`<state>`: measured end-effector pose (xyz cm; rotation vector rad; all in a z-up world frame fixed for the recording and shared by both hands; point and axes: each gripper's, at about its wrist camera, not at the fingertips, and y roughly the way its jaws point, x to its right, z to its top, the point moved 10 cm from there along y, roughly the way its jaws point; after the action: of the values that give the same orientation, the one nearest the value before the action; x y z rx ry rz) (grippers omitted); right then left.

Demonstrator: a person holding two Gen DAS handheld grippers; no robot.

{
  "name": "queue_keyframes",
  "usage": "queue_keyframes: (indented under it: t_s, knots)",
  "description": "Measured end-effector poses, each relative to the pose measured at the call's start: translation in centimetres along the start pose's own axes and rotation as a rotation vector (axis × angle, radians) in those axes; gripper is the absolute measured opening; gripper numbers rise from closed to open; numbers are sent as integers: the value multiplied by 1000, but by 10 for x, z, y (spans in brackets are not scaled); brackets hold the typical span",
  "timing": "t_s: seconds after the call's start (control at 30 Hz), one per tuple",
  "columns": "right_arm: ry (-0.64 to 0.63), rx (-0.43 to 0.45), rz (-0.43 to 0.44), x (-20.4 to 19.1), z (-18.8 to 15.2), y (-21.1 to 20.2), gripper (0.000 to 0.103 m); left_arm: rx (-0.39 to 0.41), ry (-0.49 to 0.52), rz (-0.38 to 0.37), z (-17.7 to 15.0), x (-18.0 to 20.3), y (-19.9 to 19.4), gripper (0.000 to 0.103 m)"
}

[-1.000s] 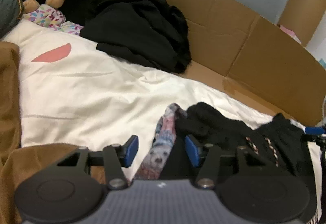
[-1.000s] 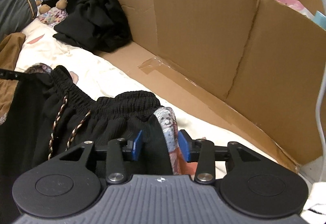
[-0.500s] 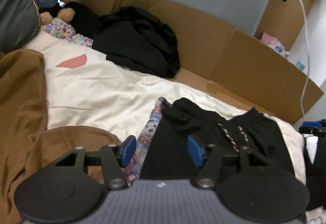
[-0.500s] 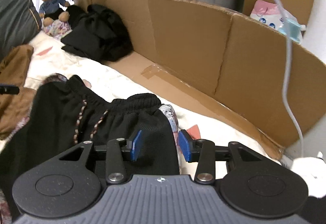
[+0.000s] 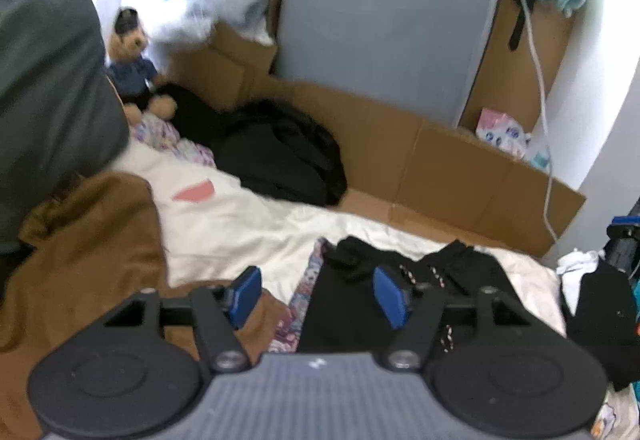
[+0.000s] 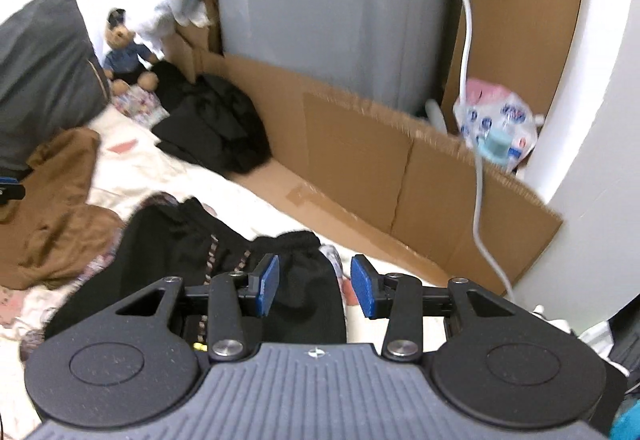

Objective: Fold clothes
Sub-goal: 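Lower the trousers onto the sheet and open both grippers, then move both grippers down over the trouser leg hems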

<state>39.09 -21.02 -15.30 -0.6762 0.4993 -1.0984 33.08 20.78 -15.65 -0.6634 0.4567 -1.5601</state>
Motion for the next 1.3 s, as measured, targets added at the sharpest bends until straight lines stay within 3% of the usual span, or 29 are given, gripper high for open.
queue_keyframes:
  t_s: [0.47,0.63,0.8,1.0,1.07,1.2,1.3]
  knots:
    - [-34,-67,40,-47,-31,-69,45,-53,76,-90,-41,-24,-75,67]
    - [30,-26,-29,-51,-38,-80,48,-48,103,-147,-47,-34,-104,67]
    - [105,-2,-96,-62,-56,-89,48,-58,136,-155,-53,-44,-119,67]
    - [156,27,-42,-111,-81,-94,49,-94,152,-173,-86,-55,-112,67]
    - [191,45,13,-137,-95,-94,49,-114,139,-187,-102,-58,-105,67]
    - [241,-28,94,-172,-137,-77,49,-169,179,-215,-135,-60,-86,67]
    - [222,-58,103,-186,-160,-66,49,-200,191,-220,-154,-63,-71,67]
